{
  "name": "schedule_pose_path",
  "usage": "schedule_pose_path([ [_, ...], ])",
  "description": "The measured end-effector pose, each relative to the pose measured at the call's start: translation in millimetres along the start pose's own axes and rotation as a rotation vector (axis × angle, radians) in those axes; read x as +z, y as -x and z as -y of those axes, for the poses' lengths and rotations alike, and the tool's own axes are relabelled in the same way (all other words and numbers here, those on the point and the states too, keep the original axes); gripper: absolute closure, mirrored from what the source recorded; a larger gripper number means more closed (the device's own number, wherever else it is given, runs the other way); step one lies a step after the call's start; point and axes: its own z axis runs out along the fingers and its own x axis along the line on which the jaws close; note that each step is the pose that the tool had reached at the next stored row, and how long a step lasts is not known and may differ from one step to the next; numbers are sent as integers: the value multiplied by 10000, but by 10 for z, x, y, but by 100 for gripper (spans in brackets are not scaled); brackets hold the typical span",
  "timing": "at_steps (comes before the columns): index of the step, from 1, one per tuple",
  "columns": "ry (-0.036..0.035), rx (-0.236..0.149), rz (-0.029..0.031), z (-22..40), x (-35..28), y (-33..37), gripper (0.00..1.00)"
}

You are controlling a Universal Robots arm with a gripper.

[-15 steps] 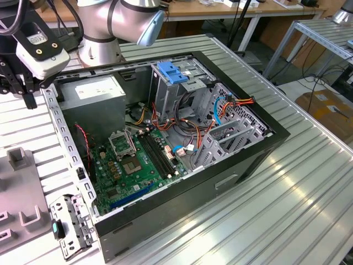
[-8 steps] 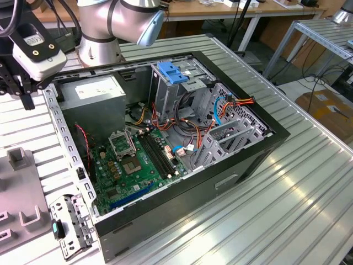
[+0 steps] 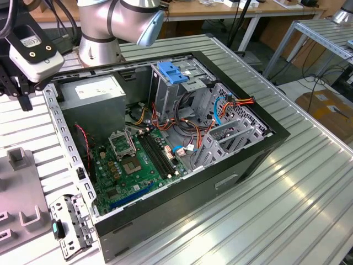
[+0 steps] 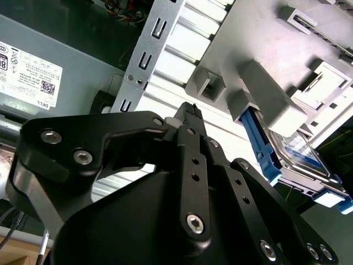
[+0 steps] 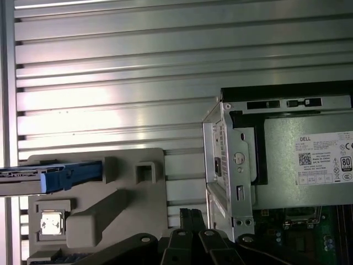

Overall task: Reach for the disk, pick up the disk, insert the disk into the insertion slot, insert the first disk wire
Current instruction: 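Reach for the disk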

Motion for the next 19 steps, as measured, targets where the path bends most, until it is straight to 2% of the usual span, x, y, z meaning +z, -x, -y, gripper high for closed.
schedule_pose_path([
  [19,-3,3,-44,7,29,-77,89],
])
